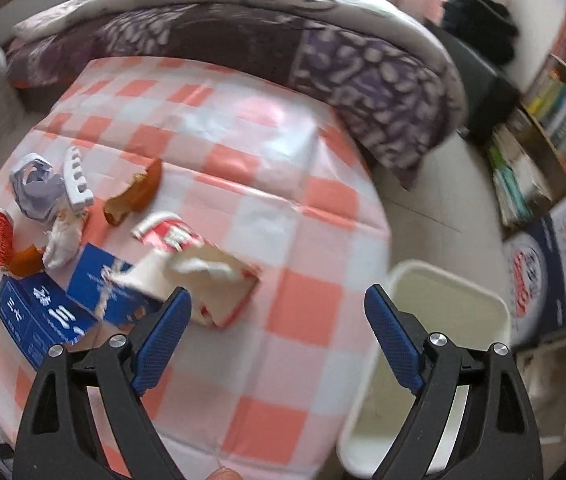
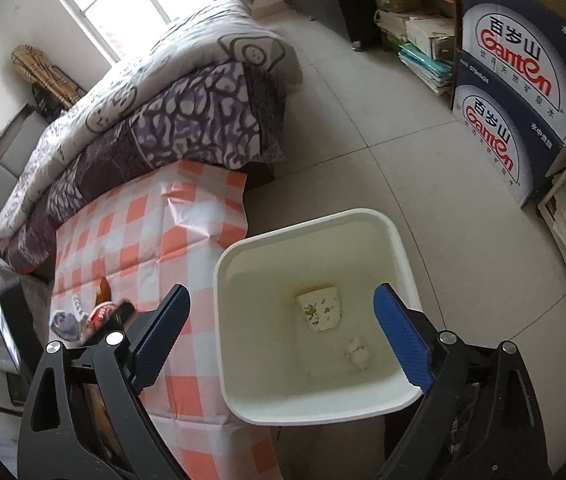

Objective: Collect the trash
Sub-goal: 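Grasp the torn red-white snack bag with the left tool while the right tool grasps the blue box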

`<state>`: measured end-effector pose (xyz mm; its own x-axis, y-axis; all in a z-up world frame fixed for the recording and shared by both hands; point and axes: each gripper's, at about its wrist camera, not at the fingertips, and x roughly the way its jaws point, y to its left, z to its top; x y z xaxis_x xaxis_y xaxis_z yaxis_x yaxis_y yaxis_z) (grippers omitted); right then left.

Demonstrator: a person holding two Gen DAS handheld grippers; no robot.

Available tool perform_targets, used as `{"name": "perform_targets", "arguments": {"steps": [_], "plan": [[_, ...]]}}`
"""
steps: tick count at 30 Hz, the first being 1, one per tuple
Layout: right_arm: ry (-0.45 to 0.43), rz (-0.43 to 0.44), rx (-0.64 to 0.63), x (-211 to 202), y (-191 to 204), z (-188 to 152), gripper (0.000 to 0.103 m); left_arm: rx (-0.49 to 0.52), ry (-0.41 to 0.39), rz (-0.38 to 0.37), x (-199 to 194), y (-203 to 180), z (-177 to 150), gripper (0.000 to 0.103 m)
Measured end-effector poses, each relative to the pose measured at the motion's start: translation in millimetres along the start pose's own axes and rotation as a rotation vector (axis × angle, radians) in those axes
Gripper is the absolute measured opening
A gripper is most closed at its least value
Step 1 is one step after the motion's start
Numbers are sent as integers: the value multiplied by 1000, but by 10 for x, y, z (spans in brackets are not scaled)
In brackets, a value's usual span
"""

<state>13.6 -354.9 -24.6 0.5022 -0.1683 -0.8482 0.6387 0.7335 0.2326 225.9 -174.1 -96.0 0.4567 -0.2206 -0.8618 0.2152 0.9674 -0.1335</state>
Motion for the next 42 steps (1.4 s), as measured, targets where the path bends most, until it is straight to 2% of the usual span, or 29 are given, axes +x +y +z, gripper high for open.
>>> {"name": "perform_targets", "arguments": {"steps": [3,7,8,9,10,11,15,16,17,19,20,28,34,42], "plan": [[14,-10,-9,58,31,-13,89,-19,-1,59,164,68,123,86],[24,-22,-26,119,91,-20,89,18,-5,115,377,94,206,86],[25,-24,-33,130,109,-20,89,27,-1,120,419,108,203,82],[26,-26,-38,139,124,-21,89,32,8,119,462,136,200,78],[28,-29,-45,155,146,-26,89,33,34,111,527,190,202,64],[29,-30,-47,163,156,-31,89,23,66,91,583,255,205,55],[42,-29,-55,209,211,-61,89,-12,76,-2,515,442,218,48],[45,-30,-57,217,224,-68,89,-29,80,-51,469,508,214,42],[49,-31,-60,229,238,-79,89,-36,84,-70,449,534,205,37],[55,-32,-66,252,275,-105,89,-50,95,-101,383,620,180,13],[57,-32,-68,256,289,-114,89,-53,95,-107,356,639,169,9],[84,-23,-112,374,573,-249,89,-6,43,-161,-15,797,140,8],[99,-1,-176,479,921,-378,89,-42,-20,-171,-382,1058,200,8],[129,54,-421,706,1713,-816,89,-119,-124,-131,-938,1679,226,8]]}}
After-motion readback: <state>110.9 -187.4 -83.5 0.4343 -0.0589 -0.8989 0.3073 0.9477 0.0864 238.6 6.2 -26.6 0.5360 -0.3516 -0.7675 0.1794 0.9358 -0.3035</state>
